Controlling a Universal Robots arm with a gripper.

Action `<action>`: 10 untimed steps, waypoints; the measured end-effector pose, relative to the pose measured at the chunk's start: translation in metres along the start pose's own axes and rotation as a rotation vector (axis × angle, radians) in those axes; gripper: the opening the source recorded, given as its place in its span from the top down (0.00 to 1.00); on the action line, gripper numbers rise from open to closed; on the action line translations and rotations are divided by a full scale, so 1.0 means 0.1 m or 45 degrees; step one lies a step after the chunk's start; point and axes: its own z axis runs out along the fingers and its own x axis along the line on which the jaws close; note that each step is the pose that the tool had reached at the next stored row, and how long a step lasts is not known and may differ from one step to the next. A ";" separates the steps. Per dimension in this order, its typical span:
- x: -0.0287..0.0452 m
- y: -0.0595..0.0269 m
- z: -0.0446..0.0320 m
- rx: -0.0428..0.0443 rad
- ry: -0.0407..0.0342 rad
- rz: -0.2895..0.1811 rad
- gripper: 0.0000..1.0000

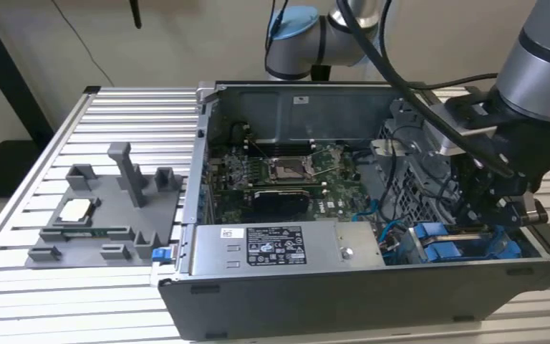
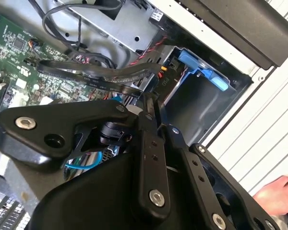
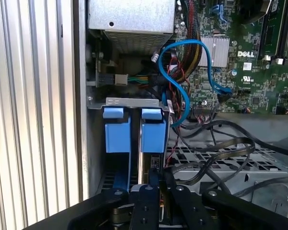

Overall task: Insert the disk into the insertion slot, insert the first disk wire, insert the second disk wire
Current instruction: 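Insert the second disk wire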

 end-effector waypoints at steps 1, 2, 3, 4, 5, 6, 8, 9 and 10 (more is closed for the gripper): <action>0.000 0.000 0.003 0.000 -0.0003 0.000 0.84; 0.000 0.001 0.011 0.000 0.0005 0.000 0.84; 0.000 0.002 0.013 0.000 0.0010 0.000 0.84; 0.001 0.002 0.014 0.000 0.0017 0.000 0.84; 0.001 0.002 0.015 0.000 0.0023 0.000 0.84; 0.001 0.002 0.017 0.001 0.0027 0.000 0.84; 0.001 0.002 0.022 0.001 0.0026 0.000 0.84; 0.001 0.002 0.025 0.001 0.0024 0.000 0.84; 0.002 0.002 0.027 0.001 0.0026 0.000 0.84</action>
